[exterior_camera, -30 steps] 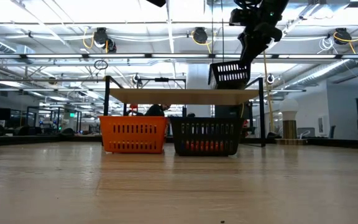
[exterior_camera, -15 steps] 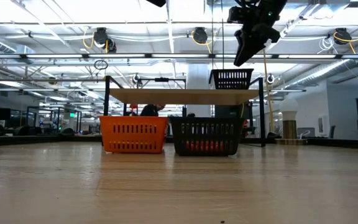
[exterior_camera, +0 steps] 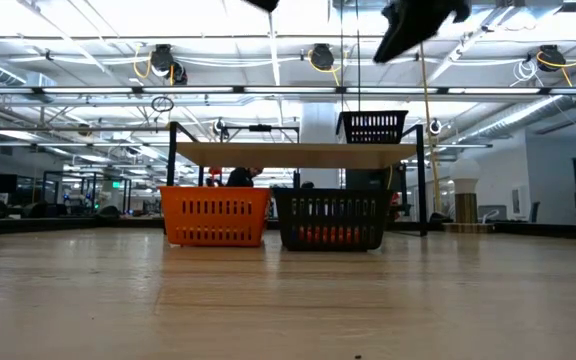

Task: Pick & Place Office Desk Supplies
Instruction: Put the black bin on the shelf

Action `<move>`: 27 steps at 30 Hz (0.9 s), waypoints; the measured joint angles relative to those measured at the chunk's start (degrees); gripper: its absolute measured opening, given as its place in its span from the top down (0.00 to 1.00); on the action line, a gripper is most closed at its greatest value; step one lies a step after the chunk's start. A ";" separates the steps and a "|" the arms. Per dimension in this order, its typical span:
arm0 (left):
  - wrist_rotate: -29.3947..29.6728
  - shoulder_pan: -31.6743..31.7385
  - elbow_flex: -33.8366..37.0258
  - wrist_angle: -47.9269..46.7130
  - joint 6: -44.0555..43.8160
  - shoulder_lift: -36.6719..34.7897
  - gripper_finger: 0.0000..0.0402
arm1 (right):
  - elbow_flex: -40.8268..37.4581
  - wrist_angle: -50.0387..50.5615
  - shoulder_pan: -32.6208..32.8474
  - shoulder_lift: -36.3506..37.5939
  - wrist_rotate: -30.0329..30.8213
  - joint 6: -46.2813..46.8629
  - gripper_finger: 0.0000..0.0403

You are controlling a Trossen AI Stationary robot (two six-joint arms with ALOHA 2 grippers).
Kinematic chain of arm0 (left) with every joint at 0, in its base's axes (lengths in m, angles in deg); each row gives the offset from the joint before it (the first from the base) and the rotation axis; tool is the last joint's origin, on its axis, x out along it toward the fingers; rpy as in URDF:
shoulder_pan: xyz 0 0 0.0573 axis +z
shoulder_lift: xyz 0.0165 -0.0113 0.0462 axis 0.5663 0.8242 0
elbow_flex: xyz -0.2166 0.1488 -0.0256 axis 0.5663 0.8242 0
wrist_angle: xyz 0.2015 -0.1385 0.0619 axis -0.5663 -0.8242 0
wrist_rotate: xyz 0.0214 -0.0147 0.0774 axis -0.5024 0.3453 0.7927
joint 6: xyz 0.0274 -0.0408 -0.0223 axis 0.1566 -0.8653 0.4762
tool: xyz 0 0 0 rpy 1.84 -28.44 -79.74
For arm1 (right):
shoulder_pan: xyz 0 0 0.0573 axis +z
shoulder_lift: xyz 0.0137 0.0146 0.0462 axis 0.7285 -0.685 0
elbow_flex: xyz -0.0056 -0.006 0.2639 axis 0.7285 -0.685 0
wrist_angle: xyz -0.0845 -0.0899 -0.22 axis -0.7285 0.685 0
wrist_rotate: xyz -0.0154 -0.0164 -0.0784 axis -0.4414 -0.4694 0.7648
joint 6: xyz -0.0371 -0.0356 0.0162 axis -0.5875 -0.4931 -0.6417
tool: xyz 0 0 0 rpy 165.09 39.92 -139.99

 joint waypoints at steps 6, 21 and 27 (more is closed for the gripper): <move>2.82 -2.18 0.05 -13.24 -5.21 -0.99 0.78 | 0.00 -0.61 17.30 1.57 2.51 12.67 0.81; 30.90 -31.05 10.86 -28.83 -54.73 -1.84 0.78 | -16.43 -33.84 42.43 -1.40 11.49 26.17 0.81; 29.22 -33.14 15.96 -16.20 -56.05 -1.68 0.78 | -27.84 -54.81 41.05 -4.04 4.14 28.77 0.81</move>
